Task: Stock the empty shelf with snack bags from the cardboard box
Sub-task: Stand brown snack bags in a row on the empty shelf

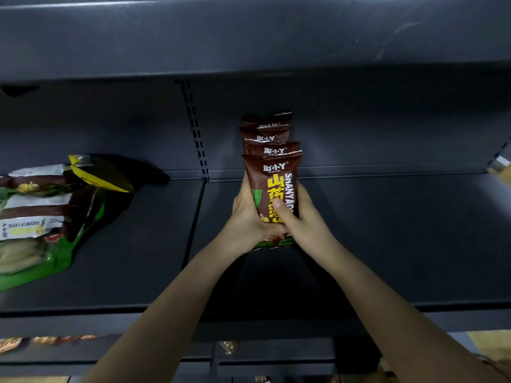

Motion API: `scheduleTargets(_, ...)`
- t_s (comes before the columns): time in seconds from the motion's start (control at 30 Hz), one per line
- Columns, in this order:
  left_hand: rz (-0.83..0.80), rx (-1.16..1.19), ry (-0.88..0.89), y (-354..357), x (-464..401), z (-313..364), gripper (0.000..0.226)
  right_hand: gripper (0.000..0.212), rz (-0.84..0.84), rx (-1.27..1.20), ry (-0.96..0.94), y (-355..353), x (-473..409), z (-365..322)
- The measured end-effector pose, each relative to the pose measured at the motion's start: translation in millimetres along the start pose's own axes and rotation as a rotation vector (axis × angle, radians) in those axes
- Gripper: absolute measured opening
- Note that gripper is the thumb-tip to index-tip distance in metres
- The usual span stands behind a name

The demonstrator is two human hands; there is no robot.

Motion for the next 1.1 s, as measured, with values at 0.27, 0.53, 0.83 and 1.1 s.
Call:
scheduleTargets(0.27, 0.064, -0.098, -0.007, -2, 0, 2, 0.131, 0.051, 0.006, -0.14, 0.03, -8, -16, -14)
scheduleTargets(0.53, 0.038, -0.14, -0.021, -3, 3, -13, 0.122, 0.059, -0.093, -0.041, 0.091, -4, 5, 17)
scheduleTargets(0.83, 0.028, -0.206, -0.022, -3, 0, -11, 0.107, 0.058, -0.055, 0.085, 0.09, -2, 3, 17)
scheduleTargets(1.1, 0.073, -0.268, -0.054, -4, 10, -12, 0.11, 0.041, -0.044, 0.287, 0.011, -9, 12, -1)
Point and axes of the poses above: each hand's wrist, its own x-axis away from the middle knuckle, its own y-axis out of the palm, z = x × y, the point moved 9 cm from there along -x, towards the middle knuckle, and after that the axes turned 14 degrees about x, right-handed, at the moved point
